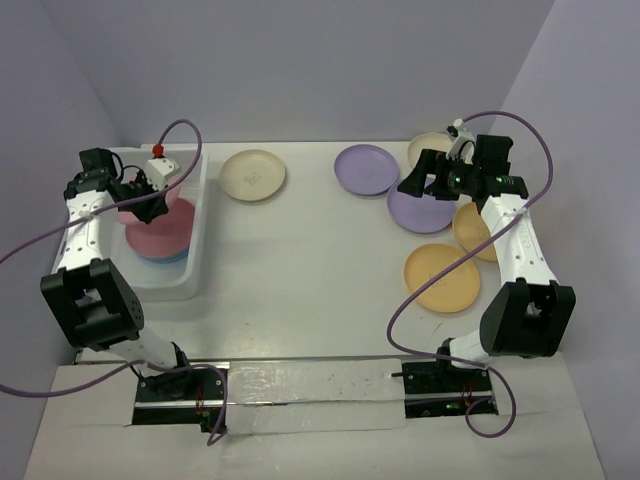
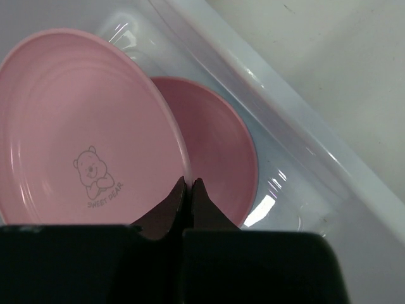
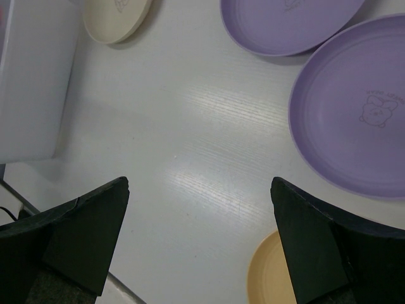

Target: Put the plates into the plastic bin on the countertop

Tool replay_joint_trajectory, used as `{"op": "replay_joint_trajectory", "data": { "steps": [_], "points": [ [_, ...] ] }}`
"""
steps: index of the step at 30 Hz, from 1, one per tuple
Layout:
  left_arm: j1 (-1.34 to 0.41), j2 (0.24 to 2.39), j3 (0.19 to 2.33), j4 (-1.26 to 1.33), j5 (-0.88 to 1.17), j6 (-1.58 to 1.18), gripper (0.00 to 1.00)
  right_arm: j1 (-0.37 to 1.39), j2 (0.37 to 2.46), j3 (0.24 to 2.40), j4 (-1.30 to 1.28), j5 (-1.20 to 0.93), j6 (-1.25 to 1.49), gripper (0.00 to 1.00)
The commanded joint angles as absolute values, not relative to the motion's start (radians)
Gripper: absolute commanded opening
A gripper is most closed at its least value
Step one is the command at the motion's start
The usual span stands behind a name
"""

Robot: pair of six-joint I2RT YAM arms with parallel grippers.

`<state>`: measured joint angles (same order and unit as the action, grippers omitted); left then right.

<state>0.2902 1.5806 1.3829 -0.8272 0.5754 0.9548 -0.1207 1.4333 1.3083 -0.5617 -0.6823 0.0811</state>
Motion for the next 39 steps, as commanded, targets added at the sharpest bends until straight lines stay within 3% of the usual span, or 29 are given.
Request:
{"op": "replay_joint_trajectory", "data": {
  "steps": [1,4,6,9,11,13,15,21,27,31,39],
  "points": [
    [0.298,1.631,1.435,-0.836,0.648,1.104,0.0,-0.123,1.439,1.325,-0.535,-0.684,0.078,1.0],
    [0.299,1.684,1.451,-0.853,0.662,1.122,0.02,-0.123,1.446,1.329,-0.537,-0.683,0.077,1.0],
    [0.296,1.705,1.455,-0.863,0.656,1.126,0.09,-0.123,1.451,1.334,-0.54,-0.683,0.078,1.0],
    [0.296,1.703,1.452,-0.851,0.628,1.107,0.59,-0.122,1.457,1.338,-0.542,-0.682,0.078,1.0],
    [0.297,1.67,1.454,-0.791,0.616,1.066,0.8,-0.122,1.458,1.339,-0.542,-0.684,0.078,1.0],
    [0.302,1.622,1.476,-0.704,0.608,1.009,0.93,-0.121,1.461,1.338,-0.54,-0.687,0.078,1.0],
    [0.302,1.579,1.507,-0.655,0.619,0.963,0.93,-0.12,1.464,1.338,-0.54,-0.687,0.077,1.0],
    [0.271,1.502,1.622,-0.532,0.739,0.851,0.81,-0.115,1.463,1.339,-0.541,-0.678,0.075,1.0],
    [0.055,1.541,1.631,-0.624,0.782,0.861,0.75,-0.11,1.466,1.341,-0.546,-0.674,0.072,1.0],
    [-0.094,1.666,1.621,-0.537,0.739,0.76,0.72,-0.11,1.462,1.342,-0.555,-0.659,0.066,1.0],
    [-0.168,2.027,1.831,-0.535,0.702,0.65,0.69,-0.11,1.456,1.336,-0.56,-0.639,0.053,1.0]
  ]
}}
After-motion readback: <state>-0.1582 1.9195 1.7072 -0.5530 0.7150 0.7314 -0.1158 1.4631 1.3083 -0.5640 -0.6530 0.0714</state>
